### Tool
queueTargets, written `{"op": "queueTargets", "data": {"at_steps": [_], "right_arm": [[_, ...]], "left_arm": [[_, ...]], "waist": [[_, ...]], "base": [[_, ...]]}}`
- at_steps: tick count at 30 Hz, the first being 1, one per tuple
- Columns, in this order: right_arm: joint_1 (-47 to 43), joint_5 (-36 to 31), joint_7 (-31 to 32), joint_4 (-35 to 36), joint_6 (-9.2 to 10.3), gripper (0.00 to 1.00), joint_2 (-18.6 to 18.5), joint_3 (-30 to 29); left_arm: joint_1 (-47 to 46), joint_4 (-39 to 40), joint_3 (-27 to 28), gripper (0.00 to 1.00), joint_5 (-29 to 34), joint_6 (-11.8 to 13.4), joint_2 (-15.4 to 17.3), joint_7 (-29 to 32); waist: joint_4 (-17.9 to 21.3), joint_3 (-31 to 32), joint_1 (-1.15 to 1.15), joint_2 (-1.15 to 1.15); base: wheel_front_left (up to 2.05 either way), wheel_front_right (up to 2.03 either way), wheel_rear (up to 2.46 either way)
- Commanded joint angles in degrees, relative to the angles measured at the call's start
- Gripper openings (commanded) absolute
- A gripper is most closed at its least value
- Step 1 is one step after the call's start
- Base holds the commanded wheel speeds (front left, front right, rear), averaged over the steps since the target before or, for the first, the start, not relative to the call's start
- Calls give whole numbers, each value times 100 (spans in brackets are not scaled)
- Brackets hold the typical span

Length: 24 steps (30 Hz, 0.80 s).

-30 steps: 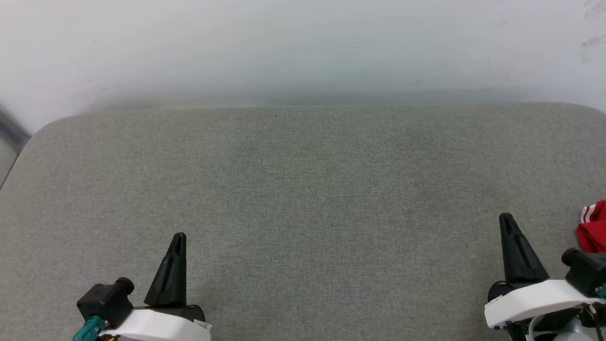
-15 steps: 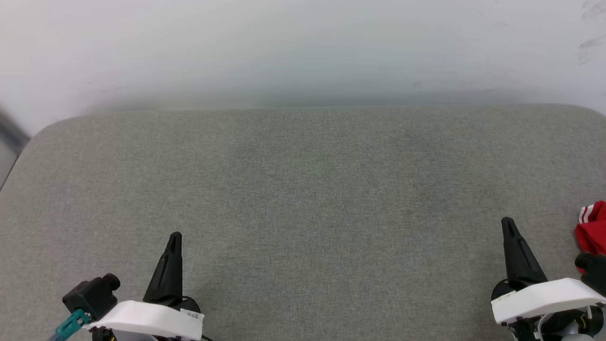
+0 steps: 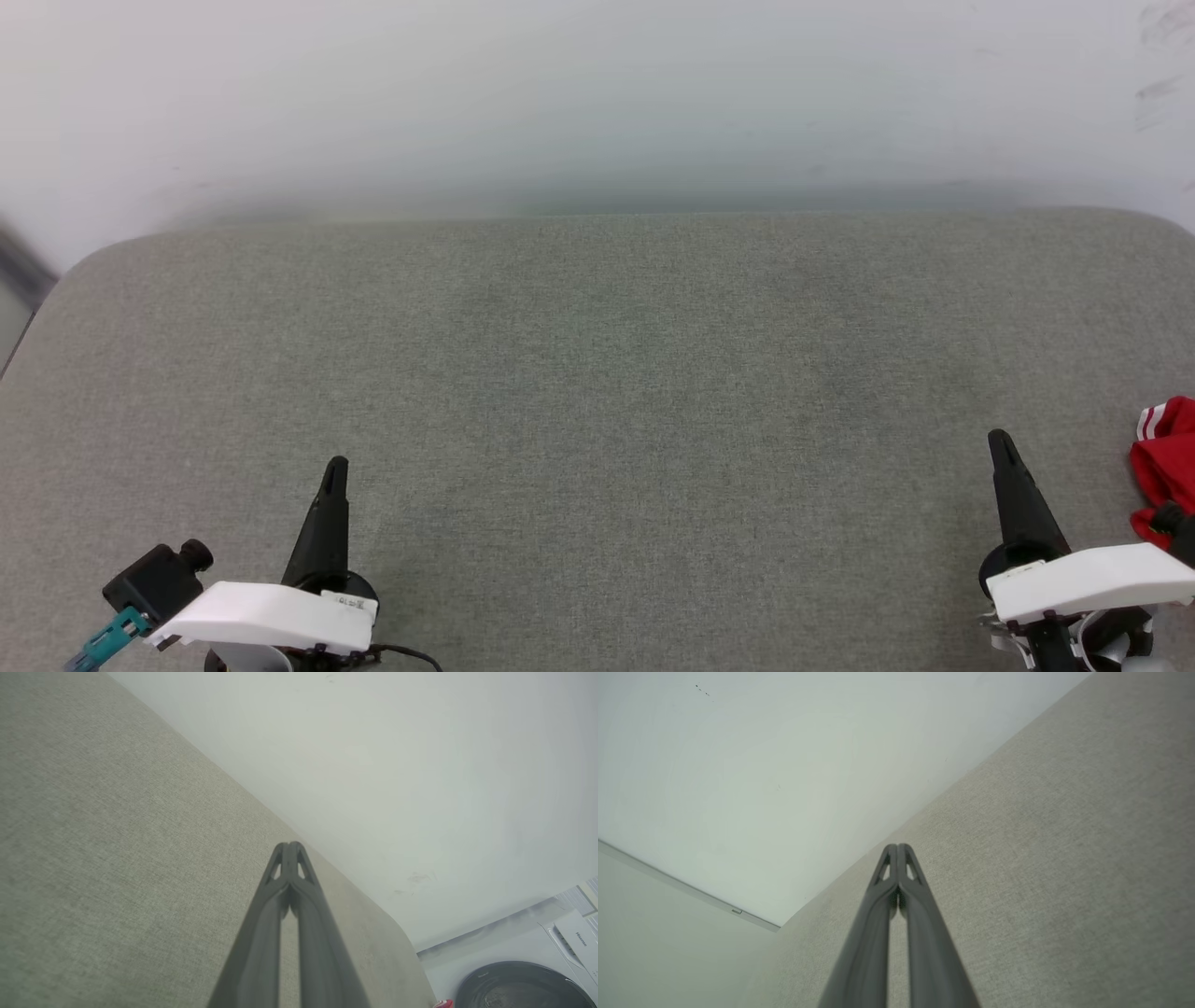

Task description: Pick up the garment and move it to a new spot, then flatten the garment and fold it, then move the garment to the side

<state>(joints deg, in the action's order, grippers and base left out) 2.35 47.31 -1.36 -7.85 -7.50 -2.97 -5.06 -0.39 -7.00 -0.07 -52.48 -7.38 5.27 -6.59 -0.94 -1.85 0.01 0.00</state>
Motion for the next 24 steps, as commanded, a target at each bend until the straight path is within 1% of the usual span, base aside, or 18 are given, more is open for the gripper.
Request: {"op": "queueTargets", "data": {"at_steps": [1,24], "right_arm": [[166,168,31,27,1,0,4,-19],[263,1730,306,-204,1,0,8,-68]], "left_arm": [[-159,37,21,0,-162,-7,41,37],[-314,-222,159,0,-1620,-11,12,420]], "waist": [[1,2,0,0],[27,49,0,0]], "base": [[0,0,0],[0,0,0]]}}
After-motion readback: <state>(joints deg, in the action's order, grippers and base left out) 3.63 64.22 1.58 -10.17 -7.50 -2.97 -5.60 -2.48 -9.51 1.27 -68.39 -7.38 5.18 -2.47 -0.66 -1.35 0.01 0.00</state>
